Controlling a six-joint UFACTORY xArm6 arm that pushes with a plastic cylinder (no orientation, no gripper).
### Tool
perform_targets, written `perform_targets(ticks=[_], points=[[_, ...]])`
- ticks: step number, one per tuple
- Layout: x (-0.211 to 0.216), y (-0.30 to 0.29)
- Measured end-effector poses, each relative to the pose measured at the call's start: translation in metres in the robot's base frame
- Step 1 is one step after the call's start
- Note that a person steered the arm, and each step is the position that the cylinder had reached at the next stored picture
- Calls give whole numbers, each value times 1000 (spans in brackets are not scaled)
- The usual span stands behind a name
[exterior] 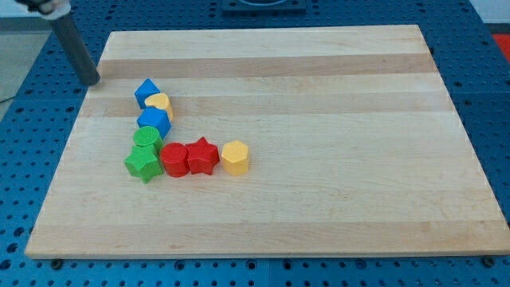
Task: Push the blue triangle towards the upward
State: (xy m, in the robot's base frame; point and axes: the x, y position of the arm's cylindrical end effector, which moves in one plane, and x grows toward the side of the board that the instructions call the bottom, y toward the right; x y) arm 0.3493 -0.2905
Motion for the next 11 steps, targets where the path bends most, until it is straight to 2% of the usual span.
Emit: perform_targets(ticks=[1,3,4,6,7,8,10,11], points=[[34,20],[36,28],[27,44],[-2,126],[17,115],[39,133],[38,244],[49,257]])
